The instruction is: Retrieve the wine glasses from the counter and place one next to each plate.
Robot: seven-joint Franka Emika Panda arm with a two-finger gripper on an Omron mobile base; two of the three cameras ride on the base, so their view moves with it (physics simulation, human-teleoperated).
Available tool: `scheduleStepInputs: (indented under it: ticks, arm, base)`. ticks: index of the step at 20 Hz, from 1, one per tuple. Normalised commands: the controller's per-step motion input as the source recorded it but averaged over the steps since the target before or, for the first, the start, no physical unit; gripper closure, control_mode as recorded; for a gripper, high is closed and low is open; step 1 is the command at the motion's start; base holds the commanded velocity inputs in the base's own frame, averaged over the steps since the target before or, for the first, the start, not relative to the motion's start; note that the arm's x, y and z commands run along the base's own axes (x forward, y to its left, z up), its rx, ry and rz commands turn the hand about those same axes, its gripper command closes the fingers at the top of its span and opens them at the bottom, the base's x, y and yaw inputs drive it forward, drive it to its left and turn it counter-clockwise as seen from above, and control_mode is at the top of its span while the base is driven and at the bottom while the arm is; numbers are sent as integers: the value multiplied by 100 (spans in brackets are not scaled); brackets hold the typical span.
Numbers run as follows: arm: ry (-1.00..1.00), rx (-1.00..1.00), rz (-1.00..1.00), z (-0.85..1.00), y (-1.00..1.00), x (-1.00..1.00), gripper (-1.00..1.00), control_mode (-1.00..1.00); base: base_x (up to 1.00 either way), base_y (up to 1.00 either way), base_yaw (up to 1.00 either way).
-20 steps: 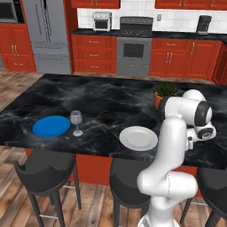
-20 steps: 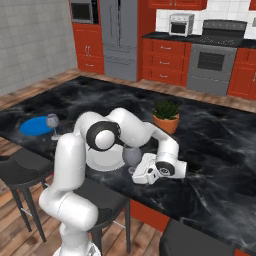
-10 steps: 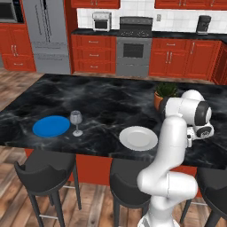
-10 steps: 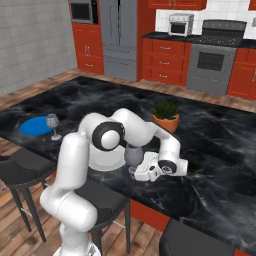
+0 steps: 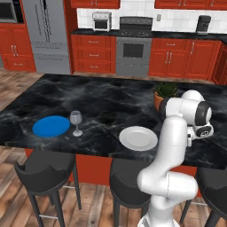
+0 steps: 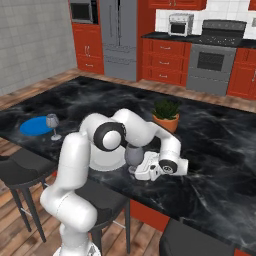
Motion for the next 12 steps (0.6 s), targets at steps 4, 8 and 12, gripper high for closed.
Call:
scheduleStepInputs:
  ticks: [4, 8, 12]
  arm:
    - [0, 0, 0, 0, -14, -13, -100, -100]
    - [-1, 0, 0, 1, -15, -25, -100, -100]
    - [-1, 0, -1, 0, -2, -12, -100, -100]
  base:
    - [0, 0, 0]
    - [0, 0, 0]
    - [0, 0, 0]
